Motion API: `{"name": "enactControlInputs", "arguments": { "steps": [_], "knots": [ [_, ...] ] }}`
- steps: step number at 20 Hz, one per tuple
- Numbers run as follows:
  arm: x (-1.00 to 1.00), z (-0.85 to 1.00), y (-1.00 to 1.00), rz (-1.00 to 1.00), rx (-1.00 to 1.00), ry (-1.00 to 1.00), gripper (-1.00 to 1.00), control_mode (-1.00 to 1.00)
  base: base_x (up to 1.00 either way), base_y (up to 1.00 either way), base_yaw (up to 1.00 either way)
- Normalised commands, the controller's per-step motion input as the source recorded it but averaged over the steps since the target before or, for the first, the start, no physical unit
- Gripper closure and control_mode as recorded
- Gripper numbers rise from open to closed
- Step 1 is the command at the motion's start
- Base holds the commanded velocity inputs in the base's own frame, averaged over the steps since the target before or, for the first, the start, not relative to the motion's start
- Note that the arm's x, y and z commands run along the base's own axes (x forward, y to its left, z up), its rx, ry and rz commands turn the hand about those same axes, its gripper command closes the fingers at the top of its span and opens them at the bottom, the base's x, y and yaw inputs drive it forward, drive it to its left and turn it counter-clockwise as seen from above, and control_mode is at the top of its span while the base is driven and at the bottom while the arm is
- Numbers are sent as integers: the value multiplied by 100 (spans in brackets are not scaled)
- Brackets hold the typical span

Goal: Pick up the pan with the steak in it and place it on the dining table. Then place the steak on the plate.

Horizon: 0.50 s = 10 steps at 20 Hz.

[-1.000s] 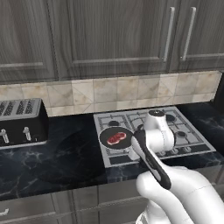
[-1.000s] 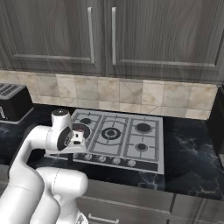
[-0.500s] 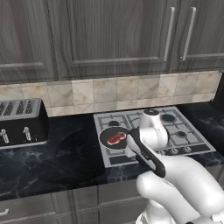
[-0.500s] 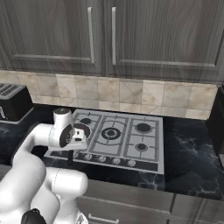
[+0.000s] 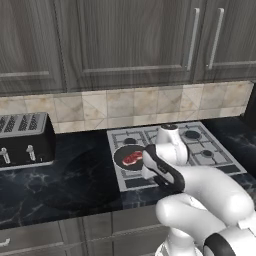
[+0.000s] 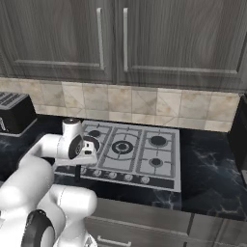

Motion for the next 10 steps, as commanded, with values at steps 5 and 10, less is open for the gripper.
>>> {"name": "enactControlInputs", "arguments": {
  "steps": [5, 10],
  "knots": [
    [0, -45, 0, 0, 0, 3, -100, -100, 0, 0, 0],
    [0, -45, 0, 0, 0, 3, -100, -100, 0, 0, 0]
  ]
}}
